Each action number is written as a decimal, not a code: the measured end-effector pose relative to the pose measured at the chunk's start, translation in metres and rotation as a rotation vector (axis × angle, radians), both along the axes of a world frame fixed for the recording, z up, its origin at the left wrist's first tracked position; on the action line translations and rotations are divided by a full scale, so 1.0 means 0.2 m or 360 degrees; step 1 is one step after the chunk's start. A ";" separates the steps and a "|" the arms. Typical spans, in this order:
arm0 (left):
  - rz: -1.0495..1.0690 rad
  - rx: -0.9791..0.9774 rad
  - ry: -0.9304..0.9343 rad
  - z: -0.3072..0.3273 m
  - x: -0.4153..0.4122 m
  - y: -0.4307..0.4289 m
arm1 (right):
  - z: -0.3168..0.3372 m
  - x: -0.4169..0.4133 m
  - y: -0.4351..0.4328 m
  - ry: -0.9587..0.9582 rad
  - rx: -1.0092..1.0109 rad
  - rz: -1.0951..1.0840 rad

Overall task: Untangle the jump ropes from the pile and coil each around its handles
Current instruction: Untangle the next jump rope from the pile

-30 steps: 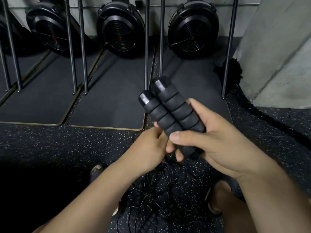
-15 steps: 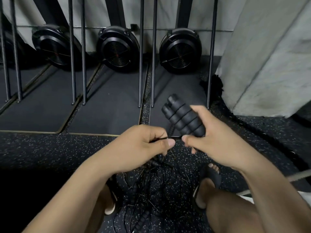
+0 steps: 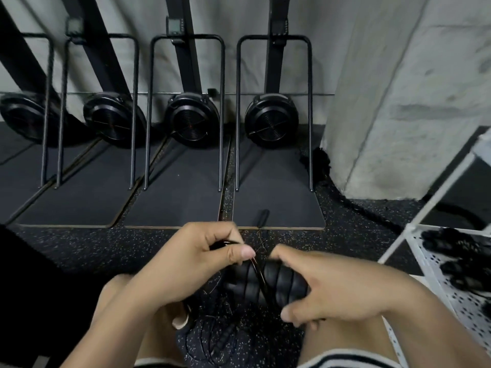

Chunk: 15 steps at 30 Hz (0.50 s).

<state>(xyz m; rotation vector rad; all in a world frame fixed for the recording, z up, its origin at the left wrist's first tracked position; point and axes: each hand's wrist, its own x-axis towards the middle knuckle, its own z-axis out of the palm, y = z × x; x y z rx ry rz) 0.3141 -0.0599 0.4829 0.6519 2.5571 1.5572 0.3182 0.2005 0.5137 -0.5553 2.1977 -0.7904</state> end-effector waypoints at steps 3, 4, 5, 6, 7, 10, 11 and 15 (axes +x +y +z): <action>-0.0036 0.0107 -0.0039 0.01 0.15 0.01 | 0.06 0.25 -0.05 0.0251 0.0150 0.0051; -0.0060 0.0136 -0.0072 0.01 0.18 0.01 | 0.07 0.32 -0.06 0.0225 0.0063 0.0037; -0.0096 0.0182 -0.0109 0.00 0.21 -0.01 | 0.08 0.38 -0.07 0.0155 -0.0025 0.0035; -0.0144 0.0273 -0.0159 0.00 0.24 -0.01 | 0.10 0.44 -0.07 0.0112 -0.0093 0.0035; -0.0189 0.0378 -0.0215 0.00 0.27 -0.01 | 0.11 0.48 -0.06 0.0100 -0.0162 0.0021; -0.0125 0.0650 -0.0421 -0.01 0.39 0.05 | 0.12 0.55 -0.01 0.0101 -0.0411 -0.0040; -0.0047 0.0660 -0.0449 -0.02 0.43 0.09 | 0.10 0.56 0.00 0.0090 -0.0508 -0.0074; 0.0210 0.0594 -0.0290 -0.13 0.57 0.23 | -0.01 0.60 0.02 -0.0015 -0.1051 -0.0317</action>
